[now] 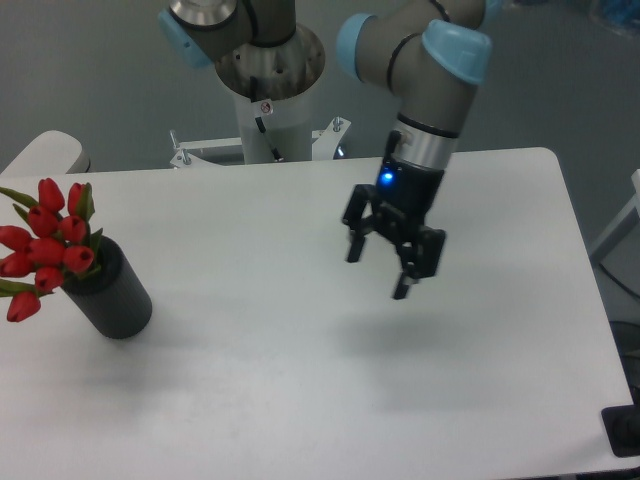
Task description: Insert the flowers into the vase
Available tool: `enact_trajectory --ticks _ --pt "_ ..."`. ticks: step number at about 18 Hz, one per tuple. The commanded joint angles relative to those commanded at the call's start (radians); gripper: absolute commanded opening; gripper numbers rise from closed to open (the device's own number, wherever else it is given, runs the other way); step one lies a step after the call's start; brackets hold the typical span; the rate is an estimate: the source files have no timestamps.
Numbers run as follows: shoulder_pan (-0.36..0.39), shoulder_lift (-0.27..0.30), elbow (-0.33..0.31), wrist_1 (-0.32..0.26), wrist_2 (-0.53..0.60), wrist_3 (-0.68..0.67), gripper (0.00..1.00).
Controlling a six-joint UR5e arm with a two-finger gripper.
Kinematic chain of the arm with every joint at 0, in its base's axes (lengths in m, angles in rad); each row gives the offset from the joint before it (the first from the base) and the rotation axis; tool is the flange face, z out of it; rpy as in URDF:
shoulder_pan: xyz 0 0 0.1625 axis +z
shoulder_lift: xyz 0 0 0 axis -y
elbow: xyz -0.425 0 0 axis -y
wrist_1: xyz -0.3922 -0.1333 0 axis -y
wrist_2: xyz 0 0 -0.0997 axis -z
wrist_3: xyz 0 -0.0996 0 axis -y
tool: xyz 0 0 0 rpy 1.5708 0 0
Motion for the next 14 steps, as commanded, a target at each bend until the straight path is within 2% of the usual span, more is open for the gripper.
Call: enact_trajectory --ticks 8,14 --pt "-0.014 -0.026 0.103 -0.126 0.177 0.12 1.0" --pt "-0.012 -0.026 0.109 -0.137 0.184 0.132 1.0"
